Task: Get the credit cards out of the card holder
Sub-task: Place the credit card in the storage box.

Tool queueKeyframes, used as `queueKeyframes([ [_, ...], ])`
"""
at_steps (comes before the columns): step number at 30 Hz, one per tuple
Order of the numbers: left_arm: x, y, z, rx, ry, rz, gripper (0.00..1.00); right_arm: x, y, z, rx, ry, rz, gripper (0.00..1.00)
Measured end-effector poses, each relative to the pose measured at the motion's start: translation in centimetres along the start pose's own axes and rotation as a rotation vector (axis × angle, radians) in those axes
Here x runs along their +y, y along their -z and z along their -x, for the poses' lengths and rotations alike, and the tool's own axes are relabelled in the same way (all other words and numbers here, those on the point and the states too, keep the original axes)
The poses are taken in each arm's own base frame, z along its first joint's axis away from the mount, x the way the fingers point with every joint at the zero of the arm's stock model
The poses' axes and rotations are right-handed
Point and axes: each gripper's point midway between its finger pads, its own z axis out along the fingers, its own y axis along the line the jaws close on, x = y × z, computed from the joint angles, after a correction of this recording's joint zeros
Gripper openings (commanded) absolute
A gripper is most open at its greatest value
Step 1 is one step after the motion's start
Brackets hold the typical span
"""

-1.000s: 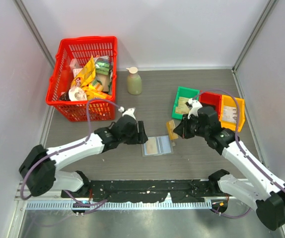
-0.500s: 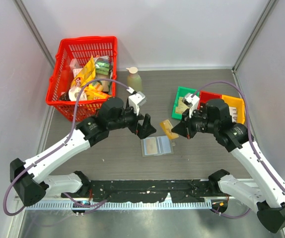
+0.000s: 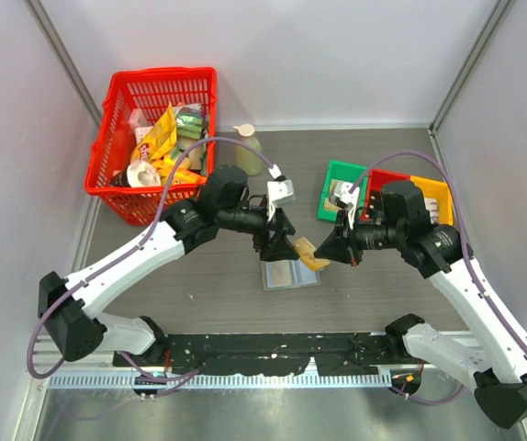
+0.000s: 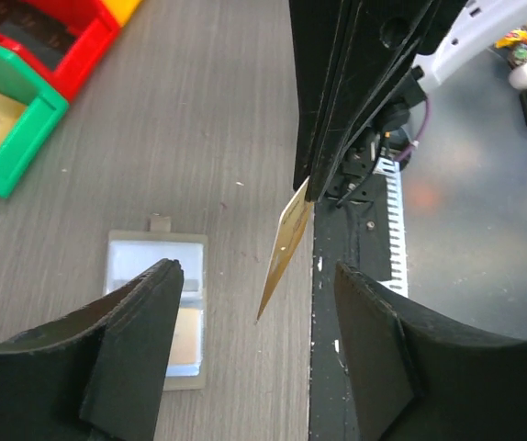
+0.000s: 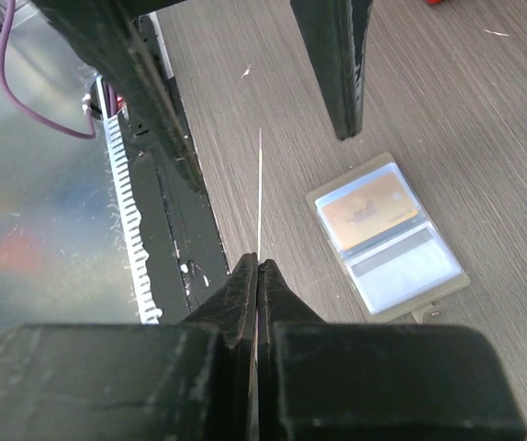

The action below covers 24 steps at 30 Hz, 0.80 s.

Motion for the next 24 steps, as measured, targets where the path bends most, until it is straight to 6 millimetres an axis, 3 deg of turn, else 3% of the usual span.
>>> queueKeyframes([
  [6,-0.9,-1.0,-0.2,0.017,0.008,-0.107,0.37,0.5,0.0,-0.6,0.020,0.016,0.038,0.01],
  [9,-1.3,-1.3,-0.3,0.023,0.015,-0.147,0.02,0.5,-0.1,-0.9,0.031,0.017,0.047,0.01],
  [11,-1.5,-1.4,-0.5,0.029,0.023,-0.165,0.00,0.5,-0.1,-0.9,0.030,0.022,0.048,0.07],
  [12,-1.7,-1.3,-0.5,0.030,0.020,-0.177,0.00,0.4,-0.1,-0.9,0.032,0.024,0.042,0.19],
  [16,-1.7,-1.3,-0.5,0.029,0.010,-0.180,0.00,0.0,0.0,-0.8,0.029,0.017,0.008,0.48],
  [20,-0.6,-1.5,-0.4,0.025,0.020,-0.119,0.00,-1.4,0.8,-0.6,-0.004,0.012,-0.123,0.62],
  [24,2.4,-1.6,0.1,-0.005,0.082,0.042,0.00,-3.3,2.3,-0.2,-0.061,-0.011,-0.308,0.68],
])
